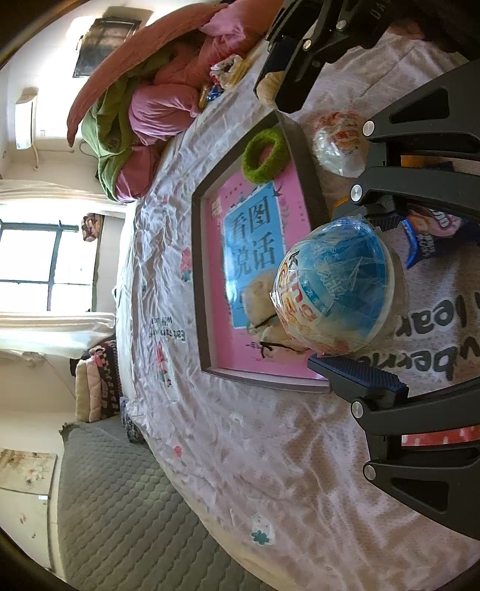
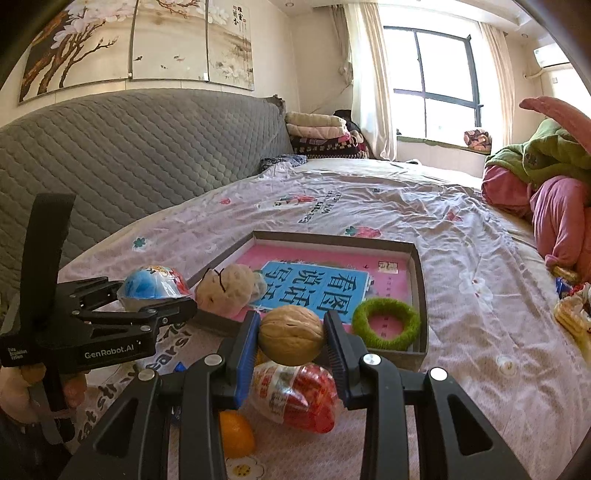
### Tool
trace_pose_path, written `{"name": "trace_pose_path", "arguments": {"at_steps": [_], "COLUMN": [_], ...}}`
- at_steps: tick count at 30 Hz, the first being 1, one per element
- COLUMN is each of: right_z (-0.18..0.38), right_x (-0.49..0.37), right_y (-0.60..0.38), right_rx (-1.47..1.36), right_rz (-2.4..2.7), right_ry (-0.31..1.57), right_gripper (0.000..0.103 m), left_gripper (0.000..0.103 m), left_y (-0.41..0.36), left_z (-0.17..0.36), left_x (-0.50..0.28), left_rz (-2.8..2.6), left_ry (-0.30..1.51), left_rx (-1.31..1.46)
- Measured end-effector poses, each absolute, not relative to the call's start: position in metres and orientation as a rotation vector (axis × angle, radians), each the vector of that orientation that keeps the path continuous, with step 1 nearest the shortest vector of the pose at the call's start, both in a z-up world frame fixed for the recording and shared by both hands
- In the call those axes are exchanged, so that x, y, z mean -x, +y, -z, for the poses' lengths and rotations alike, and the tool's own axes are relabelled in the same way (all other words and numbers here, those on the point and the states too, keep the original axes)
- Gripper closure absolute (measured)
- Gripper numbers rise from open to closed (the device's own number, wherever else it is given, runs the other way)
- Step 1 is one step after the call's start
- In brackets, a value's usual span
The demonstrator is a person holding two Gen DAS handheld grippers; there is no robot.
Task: Organize objects
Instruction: 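Carry the blue ball with left tool while right tool carries the walnut over the pink tray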
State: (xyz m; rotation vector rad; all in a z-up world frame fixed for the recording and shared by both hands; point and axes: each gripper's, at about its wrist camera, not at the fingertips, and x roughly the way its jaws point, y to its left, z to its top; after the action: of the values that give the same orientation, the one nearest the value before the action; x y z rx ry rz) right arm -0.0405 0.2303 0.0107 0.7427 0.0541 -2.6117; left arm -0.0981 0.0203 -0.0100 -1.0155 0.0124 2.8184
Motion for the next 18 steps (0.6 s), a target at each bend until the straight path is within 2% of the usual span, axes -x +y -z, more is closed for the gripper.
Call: {"name": "trace_pose_path", "arguments": {"at_steps": [18], "right_z": [-0.012], "right_x": [0.065], "right_y": [0.238], "right_rx": [-0.733], "right_rz": [2.637], "right_ry": [0.057], "right_gripper": [0.067], "left_gripper": [0.043], "left_y": [0.031], "left_z": [0.0], "left_x": [0.131], "left_rz": [-2.8], "left_ry": [0.022], "left_rx": [0.98]}}
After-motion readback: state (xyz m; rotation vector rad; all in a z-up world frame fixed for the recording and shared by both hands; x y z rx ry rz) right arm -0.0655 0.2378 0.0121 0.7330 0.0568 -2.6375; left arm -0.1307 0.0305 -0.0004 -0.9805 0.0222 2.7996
